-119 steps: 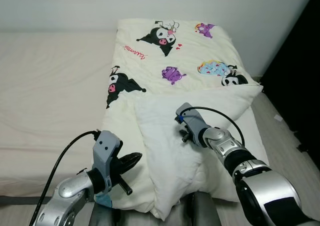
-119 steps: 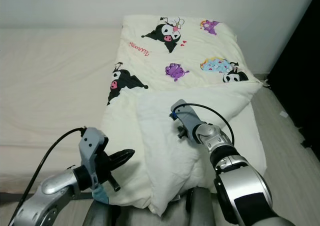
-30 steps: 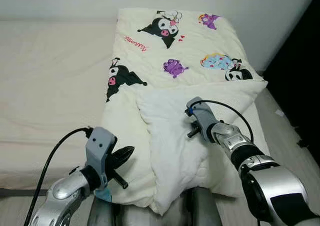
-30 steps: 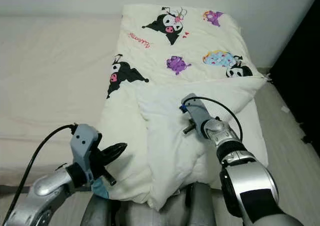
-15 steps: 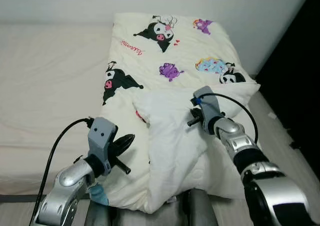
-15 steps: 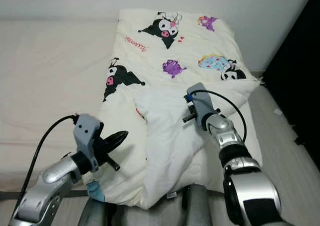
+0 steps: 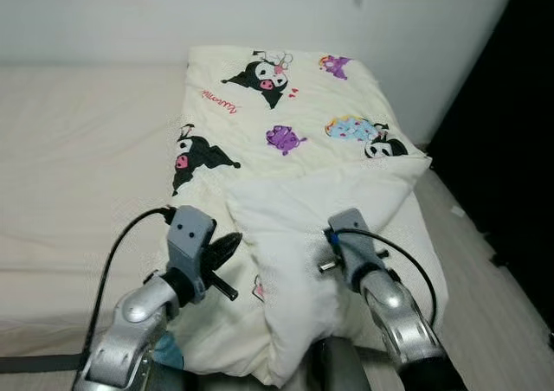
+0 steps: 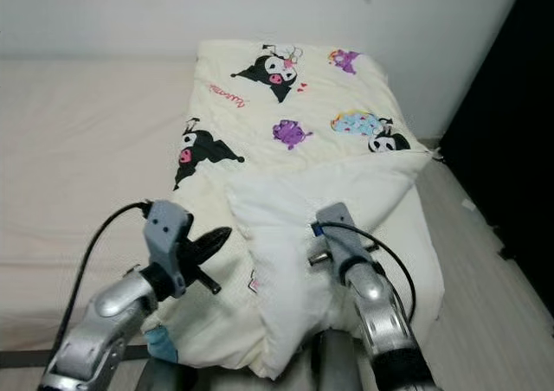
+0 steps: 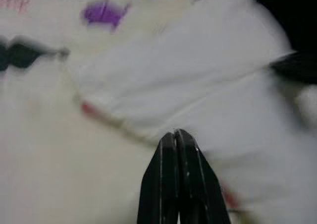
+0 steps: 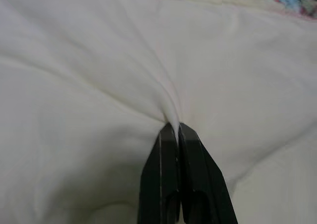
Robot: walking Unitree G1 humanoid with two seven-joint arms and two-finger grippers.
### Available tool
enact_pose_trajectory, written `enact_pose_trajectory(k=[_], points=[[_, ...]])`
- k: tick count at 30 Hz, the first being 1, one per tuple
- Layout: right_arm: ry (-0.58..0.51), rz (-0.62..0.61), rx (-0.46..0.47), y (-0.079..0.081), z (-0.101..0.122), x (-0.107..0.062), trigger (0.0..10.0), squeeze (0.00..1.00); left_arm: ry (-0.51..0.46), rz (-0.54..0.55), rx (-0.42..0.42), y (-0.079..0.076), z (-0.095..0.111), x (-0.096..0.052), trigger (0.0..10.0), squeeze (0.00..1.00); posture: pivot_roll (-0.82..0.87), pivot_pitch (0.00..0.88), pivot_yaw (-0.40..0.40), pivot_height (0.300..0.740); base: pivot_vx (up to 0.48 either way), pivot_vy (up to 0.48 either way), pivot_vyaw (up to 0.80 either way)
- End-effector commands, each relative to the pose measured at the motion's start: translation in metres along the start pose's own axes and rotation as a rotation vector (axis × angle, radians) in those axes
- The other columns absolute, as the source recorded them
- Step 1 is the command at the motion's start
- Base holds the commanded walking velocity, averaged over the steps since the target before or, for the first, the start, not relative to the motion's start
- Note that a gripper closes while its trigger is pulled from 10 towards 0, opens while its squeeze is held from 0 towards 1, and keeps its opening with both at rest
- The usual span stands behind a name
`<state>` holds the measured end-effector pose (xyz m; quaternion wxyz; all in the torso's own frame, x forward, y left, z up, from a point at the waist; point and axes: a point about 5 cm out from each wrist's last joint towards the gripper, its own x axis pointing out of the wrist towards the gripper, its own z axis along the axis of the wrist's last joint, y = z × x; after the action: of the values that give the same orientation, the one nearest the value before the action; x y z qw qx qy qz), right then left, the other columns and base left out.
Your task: Clean up the room
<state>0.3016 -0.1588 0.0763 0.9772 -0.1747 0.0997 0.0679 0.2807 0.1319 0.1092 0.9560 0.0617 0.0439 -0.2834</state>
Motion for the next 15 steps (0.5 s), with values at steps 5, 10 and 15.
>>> enact_pose_trajectory(k=[5,10,15], points=[[0.025,-0.114,-0.021,-0.009,-0.01,-0.021,0.1,0.0,0.137,0.067,0.014,0.002,-0.025,0.007,10.0,0.0,-0.04,0.086,-0.058,0.57,0.0,0.0,0.0],[0.046,-0.188,-0.025,-0.016,-0.021,-0.038,2.4,0.0,0.174,0.12,0.027,0.007,-0.031,0.012,10.0,0.0,-0.04,0.09,-0.052,0.57,0.0,0.0,0.0],[0.109,-0.231,0.003,-0.015,-0.039,-0.059,5.8,0.0,0.23,0.197,0.043,0.009,-0.045,0.022,10.0,0.0,-0.05,0.089,-0.048,0.57,0.0,0.0,0.0]])
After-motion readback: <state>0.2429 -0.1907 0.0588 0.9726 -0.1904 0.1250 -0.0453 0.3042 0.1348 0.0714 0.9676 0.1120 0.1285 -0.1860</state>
